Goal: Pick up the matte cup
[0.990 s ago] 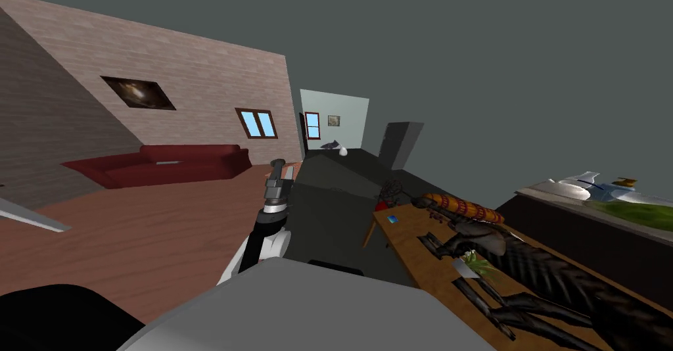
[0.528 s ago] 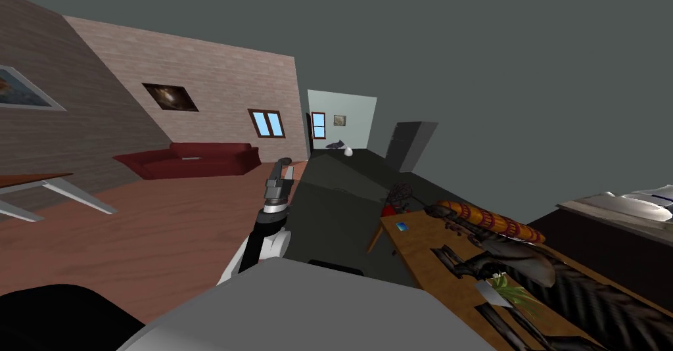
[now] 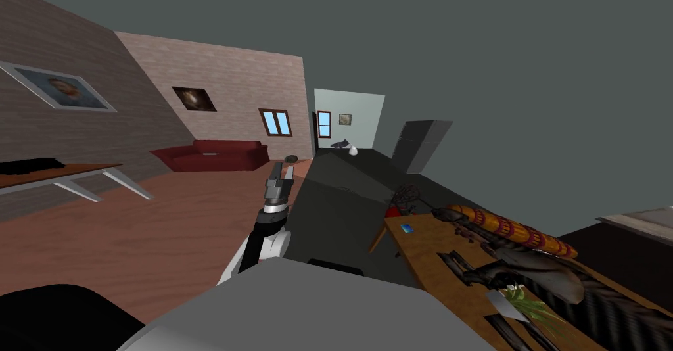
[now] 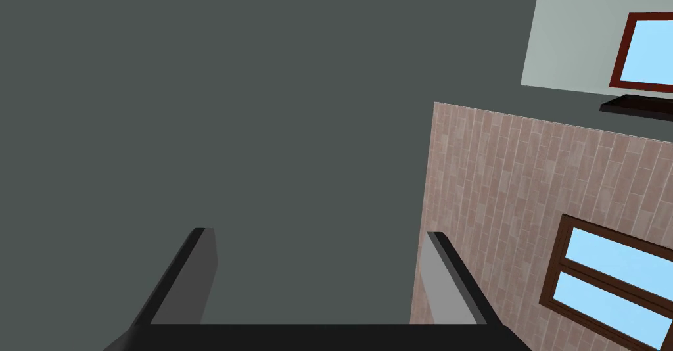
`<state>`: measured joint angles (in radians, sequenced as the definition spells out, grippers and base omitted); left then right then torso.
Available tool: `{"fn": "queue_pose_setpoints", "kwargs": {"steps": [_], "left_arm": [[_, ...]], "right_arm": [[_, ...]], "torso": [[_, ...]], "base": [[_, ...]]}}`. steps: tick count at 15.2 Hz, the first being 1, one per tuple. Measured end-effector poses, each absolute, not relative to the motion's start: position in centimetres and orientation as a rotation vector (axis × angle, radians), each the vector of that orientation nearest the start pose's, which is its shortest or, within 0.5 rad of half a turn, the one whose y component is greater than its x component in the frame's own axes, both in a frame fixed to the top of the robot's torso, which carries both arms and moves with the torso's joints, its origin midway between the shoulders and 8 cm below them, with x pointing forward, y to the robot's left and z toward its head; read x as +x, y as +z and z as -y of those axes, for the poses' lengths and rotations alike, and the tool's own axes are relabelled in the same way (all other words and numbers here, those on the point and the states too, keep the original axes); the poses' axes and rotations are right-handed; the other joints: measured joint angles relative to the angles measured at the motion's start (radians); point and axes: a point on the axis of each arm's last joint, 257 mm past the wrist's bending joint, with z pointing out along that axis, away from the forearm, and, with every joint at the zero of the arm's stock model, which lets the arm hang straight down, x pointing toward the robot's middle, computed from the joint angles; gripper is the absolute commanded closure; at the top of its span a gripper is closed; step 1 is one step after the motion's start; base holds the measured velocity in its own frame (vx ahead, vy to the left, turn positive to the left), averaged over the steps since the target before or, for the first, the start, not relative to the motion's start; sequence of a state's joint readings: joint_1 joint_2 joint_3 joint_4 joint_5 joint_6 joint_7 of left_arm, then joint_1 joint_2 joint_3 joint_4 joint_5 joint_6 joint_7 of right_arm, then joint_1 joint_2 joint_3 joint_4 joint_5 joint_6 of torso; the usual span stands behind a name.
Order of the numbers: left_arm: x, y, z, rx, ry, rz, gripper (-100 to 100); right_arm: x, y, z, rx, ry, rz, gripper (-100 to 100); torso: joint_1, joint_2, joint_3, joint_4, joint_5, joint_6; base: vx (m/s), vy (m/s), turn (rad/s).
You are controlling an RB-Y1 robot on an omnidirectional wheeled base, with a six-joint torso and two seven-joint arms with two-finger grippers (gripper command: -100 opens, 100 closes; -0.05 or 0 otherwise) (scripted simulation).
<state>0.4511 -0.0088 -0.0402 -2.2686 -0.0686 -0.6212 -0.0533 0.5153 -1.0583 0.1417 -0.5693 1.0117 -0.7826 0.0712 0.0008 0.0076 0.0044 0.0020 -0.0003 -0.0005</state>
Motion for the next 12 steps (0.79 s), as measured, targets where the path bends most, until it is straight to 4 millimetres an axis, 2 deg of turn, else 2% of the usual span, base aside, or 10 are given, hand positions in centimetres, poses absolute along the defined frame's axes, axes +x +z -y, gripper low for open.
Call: {"fn": "queue_pose_setpoints", "kwargs": {"steps": [12], "left_arm": [[32.9, 5.6, -24.8, -0.482, -1.301, -0.548, 0]], "right_arm": [[-3.4, -47.0, 67.4, -0.013, -0.117, -2.989, -100]], "torso": [[0.0, -0.001, -0.001, 0.0, 0.0, 0.0]], "base": [[-0.068, 0.001, 0.103]]}}
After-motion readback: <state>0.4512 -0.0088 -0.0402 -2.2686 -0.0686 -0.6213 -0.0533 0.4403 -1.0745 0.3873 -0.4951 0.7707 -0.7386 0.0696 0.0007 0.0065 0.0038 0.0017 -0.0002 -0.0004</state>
